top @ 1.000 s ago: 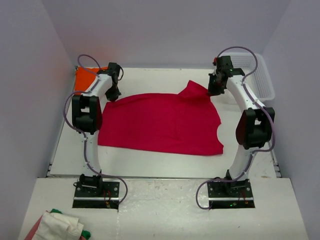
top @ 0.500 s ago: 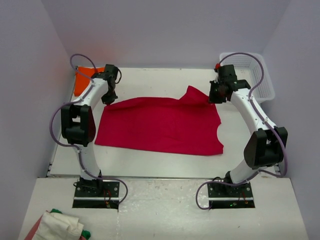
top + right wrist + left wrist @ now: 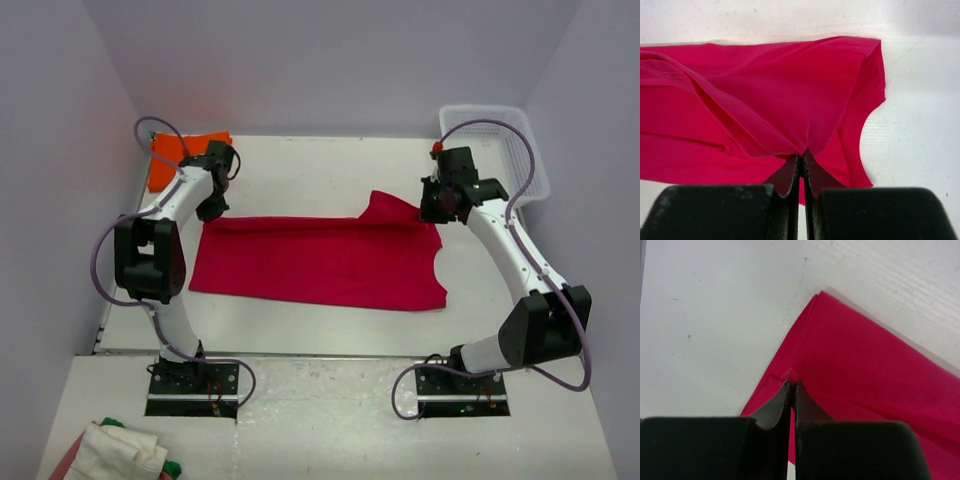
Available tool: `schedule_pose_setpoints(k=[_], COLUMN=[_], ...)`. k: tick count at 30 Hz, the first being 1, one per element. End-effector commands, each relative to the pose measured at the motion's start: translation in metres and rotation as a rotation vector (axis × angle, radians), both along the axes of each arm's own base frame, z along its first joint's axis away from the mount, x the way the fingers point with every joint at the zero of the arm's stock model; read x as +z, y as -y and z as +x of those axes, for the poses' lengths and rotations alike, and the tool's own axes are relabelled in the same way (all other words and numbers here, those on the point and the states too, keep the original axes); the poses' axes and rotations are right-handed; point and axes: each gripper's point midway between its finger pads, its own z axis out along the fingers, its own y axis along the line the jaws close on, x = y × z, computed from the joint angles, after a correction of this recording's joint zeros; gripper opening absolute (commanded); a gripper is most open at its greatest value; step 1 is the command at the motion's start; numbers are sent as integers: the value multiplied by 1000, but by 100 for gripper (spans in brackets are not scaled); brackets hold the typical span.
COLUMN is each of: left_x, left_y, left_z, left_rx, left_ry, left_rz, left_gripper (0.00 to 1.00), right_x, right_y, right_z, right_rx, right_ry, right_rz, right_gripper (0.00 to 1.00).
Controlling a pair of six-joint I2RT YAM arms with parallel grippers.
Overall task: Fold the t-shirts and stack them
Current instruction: Fold the other side of the tshirt into a rectangle
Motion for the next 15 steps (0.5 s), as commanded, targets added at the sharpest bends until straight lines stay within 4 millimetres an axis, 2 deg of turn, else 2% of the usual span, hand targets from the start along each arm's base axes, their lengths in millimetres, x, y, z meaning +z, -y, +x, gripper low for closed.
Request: schedule_pose_setpoints(k=[1,7,15], left_x=[12,3,1], left_y=[-12,-18,-23], left_z=[-12,-30,-41], left_rx=[48,55,72], left_ry=[30,-3,-22], left_rz=[50,76,99], left_gripper=[0,0,0], right_x=[6,-2,-18], right_y=[1,0,3], right_z=[-13,-34,-59], right_rx=[-17,-19,-35], right_ry=[21,4,-38], right_rz=[-7,-19,-22], right_gripper=[0,0,0])
